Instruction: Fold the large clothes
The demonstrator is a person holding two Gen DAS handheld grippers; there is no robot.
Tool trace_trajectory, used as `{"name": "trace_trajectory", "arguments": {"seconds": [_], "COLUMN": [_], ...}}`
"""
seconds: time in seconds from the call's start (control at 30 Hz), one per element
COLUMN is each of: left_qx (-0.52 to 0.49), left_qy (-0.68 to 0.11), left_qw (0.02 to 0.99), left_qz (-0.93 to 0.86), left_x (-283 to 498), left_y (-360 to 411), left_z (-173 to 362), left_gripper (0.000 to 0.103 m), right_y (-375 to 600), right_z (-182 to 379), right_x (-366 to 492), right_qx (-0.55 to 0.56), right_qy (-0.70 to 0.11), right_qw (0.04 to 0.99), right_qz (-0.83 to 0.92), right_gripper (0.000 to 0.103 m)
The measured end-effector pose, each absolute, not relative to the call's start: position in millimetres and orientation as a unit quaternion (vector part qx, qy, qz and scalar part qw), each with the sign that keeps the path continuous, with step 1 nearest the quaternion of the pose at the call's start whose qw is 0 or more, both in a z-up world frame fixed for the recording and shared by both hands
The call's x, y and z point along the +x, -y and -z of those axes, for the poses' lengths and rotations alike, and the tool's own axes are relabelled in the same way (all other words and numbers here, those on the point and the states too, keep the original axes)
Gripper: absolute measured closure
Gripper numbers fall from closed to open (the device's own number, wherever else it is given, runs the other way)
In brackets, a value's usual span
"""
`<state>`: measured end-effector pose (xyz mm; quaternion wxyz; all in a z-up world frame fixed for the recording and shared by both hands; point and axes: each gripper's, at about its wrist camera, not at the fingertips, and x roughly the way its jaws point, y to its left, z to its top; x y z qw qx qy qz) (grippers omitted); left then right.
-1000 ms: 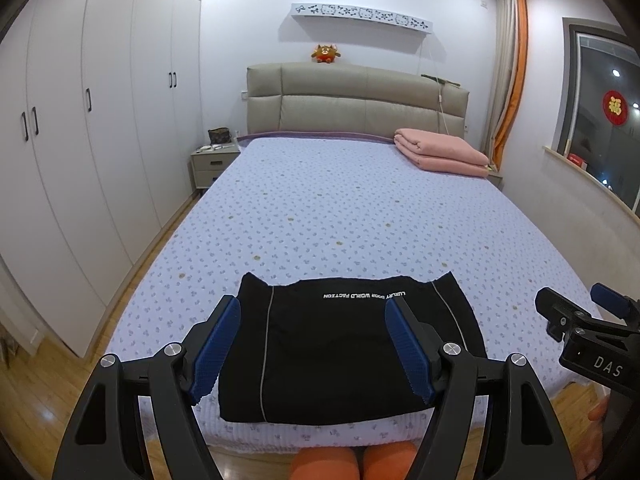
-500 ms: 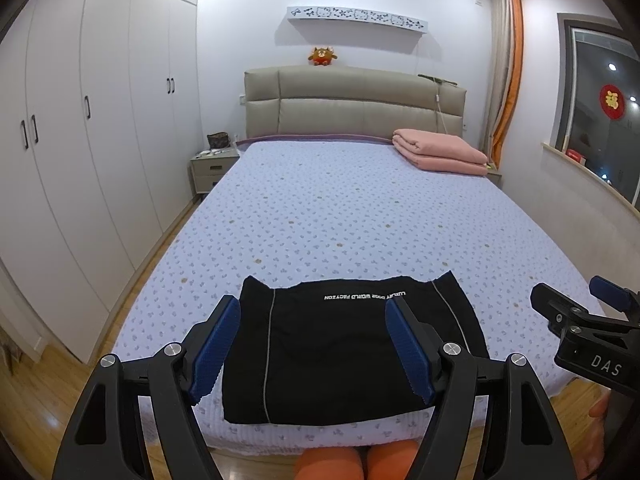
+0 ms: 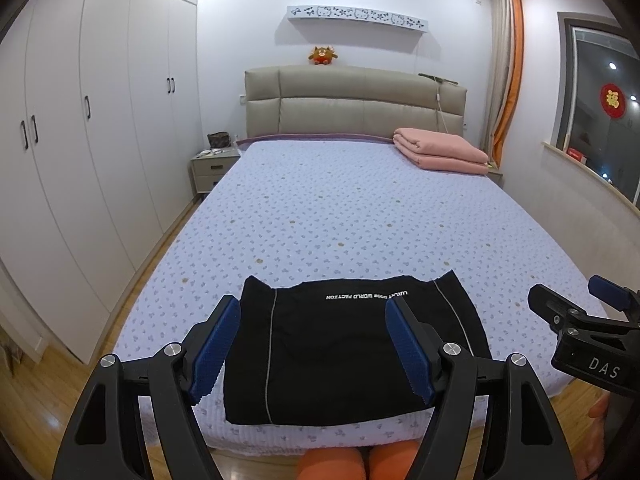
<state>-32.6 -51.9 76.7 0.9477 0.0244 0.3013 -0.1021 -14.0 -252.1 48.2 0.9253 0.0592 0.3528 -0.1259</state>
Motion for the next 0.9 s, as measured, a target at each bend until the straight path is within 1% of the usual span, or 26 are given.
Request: {"name": "trace_trajectory", "arguments": {"seconds": [0.67,0.9], "left_qx": [0.021,0.042], "left_qy": [-0.310,-0.290], "left_qw": [0.946,0.954], "left_qz": [0.090,0.058], "left_x": [-26,-32], "left_y": [43,43], "left_z": [-70,-71], "left_gripper": [0.027,0.027], "right_y": [254,250], "right_z": [-43,-41], "right_x": [-10,-13], "right_qx": [0.067,0.063], "right_qy": [-0.363,-0.365], "right_qw": [0.921,0.920], "right_qz": [0.126,0.125], "right_gripper": [0.000,0.000]}}
